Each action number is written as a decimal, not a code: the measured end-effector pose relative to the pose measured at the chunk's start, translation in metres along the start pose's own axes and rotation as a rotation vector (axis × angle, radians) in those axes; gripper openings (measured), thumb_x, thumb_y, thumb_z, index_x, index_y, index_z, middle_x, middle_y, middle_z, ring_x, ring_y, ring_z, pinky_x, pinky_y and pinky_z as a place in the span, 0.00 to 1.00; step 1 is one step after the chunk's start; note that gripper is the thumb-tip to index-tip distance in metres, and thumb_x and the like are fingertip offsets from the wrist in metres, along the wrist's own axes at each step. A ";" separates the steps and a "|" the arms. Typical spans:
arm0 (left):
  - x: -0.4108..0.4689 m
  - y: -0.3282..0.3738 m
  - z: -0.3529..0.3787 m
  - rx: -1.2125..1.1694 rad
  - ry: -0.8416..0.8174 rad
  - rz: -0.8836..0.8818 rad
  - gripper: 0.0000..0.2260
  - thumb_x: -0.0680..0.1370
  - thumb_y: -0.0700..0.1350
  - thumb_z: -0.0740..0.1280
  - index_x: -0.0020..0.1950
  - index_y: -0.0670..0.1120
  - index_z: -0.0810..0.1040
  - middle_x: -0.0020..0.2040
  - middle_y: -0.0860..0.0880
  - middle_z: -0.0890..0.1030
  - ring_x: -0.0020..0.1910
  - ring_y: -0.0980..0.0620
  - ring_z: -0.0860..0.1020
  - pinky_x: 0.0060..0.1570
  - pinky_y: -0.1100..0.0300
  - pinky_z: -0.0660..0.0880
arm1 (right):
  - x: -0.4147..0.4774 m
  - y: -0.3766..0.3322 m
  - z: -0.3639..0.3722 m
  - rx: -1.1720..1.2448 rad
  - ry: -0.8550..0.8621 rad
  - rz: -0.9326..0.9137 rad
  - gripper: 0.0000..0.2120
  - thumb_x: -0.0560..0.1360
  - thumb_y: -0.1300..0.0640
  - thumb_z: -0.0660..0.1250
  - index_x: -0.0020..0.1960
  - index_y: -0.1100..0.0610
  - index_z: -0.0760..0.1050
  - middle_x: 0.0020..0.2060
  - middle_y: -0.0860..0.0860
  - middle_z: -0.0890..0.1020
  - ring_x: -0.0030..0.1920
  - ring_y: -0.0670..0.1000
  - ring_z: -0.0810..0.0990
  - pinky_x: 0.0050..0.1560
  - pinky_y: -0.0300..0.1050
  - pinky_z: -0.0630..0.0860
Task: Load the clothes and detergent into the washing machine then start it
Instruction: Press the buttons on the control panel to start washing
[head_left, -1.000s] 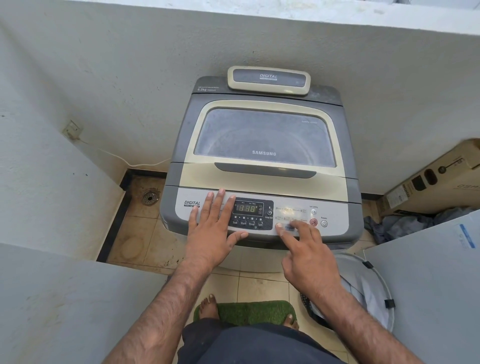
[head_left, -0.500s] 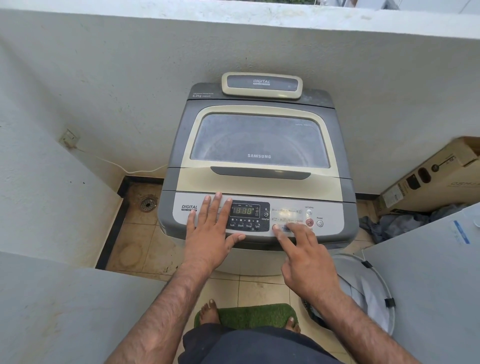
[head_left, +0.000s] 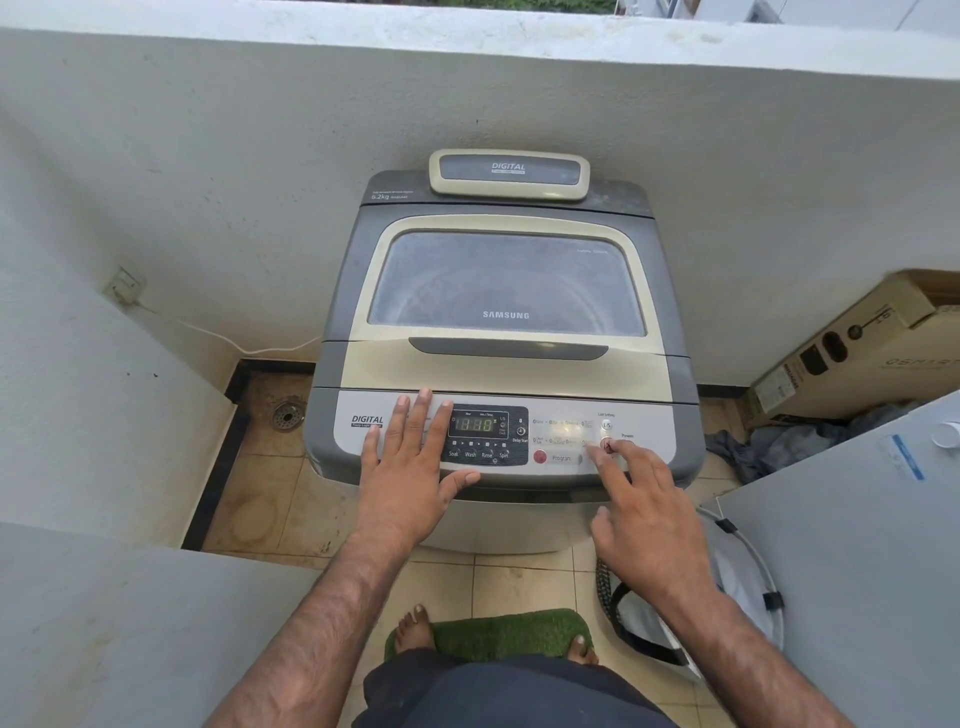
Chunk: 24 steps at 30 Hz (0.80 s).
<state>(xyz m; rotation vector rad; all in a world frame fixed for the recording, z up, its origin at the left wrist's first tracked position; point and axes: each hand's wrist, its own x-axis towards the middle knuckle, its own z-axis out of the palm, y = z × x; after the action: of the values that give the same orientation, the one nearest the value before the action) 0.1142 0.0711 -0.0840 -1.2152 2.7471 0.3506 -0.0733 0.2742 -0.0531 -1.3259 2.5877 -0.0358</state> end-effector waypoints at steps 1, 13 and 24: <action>0.000 0.000 0.000 -0.003 0.000 -0.001 0.40 0.81 0.71 0.51 0.85 0.56 0.35 0.85 0.52 0.32 0.84 0.49 0.33 0.77 0.44 0.33 | 0.000 0.001 -0.001 -0.001 -0.001 0.003 0.35 0.74 0.53 0.66 0.80 0.50 0.62 0.77 0.51 0.67 0.76 0.53 0.64 0.64 0.52 0.78; 0.001 0.000 0.000 0.007 -0.014 -0.001 0.40 0.81 0.70 0.51 0.84 0.57 0.34 0.85 0.52 0.31 0.84 0.48 0.32 0.80 0.43 0.36 | -0.003 -0.007 -0.005 -0.125 -0.036 -0.039 0.38 0.73 0.53 0.66 0.81 0.49 0.58 0.79 0.52 0.66 0.76 0.55 0.65 0.66 0.55 0.74; 0.000 0.001 -0.002 -0.023 -0.009 -0.003 0.40 0.81 0.70 0.53 0.85 0.57 0.36 0.85 0.53 0.33 0.84 0.49 0.33 0.81 0.42 0.38 | -0.002 -0.016 -0.001 -0.181 -0.052 -0.006 0.43 0.73 0.51 0.67 0.83 0.47 0.50 0.80 0.54 0.62 0.77 0.59 0.63 0.67 0.57 0.73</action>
<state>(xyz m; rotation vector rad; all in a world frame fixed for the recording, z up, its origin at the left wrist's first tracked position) 0.1135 0.0714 -0.0814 -1.2191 2.7408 0.3871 -0.0595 0.2663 -0.0493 -1.3739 2.5949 0.2336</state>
